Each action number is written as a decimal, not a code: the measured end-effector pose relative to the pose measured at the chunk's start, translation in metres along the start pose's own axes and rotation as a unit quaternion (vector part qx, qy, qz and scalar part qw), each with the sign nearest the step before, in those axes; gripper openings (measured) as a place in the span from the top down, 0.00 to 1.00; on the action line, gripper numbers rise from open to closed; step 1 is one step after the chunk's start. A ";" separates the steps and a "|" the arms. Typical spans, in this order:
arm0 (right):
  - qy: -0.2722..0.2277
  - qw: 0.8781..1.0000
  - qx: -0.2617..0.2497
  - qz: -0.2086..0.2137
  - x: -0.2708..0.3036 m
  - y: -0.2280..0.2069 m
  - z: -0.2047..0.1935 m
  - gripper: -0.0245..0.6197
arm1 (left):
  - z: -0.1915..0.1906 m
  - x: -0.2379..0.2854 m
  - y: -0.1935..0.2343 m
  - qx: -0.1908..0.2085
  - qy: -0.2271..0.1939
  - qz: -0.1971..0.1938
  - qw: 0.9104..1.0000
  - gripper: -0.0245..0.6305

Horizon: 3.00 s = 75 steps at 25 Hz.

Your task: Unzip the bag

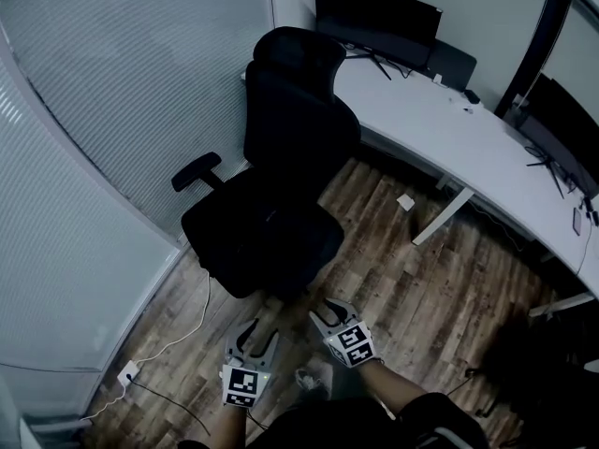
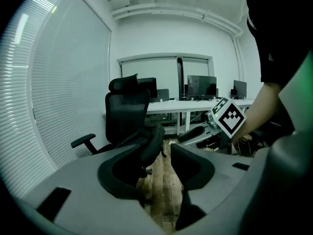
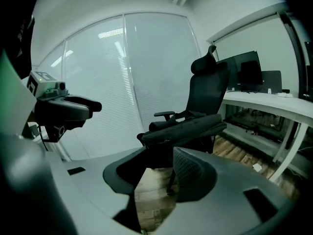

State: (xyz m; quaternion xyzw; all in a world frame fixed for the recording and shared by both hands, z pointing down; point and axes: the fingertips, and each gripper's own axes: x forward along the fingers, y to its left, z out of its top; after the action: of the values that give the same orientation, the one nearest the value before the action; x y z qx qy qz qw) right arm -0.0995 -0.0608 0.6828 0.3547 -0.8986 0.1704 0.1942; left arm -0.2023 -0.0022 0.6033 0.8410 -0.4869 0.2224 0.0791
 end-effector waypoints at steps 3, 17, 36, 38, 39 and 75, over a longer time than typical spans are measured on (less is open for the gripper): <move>0.011 1.000 -0.011 0.002 0.019 -0.010 -0.008 0.73 | -0.004 0.011 0.004 -0.006 0.007 0.009 1.000 0.68; 0.017 0.998 -0.046 -0.028 0.090 -0.026 -0.025 0.73 | -0.033 0.037 0.002 -0.005 0.031 0.003 1.000 0.68; 0.007 0.999 -0.015 -0.048 0.085 -0.030 -0.029 0.85 | -0.057 0.030 0.001 -0.014 0.048 0.004 0.999 0.68; 0.003 0.999 -0.004 -0.036 0.078 -0.028 -0.028 0.86 | -0.055 0.033 0.000 -0.013 0.046 0.003 0.999 0.68; 0.001 1.000 0.002 -0.031 0.076 -0.028 -0.026 0.86 | -0.054 0.036 0.000 -0.013 0.045 0.002 0.999 0.68; 0.040 0.976 0.103 0.187 0.046 -0.054 0.021 0.89 | -0.028 0.189 0.002 0.187 0.105 0.055 0.975 0.65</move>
State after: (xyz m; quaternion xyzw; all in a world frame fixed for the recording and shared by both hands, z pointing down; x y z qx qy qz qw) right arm -0.0973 -0.1335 0.6948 0.1916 -0.9180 0.3096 0.1571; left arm -0.1312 -0.1415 0.7131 0.7848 -0.4713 0.4003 -0.0417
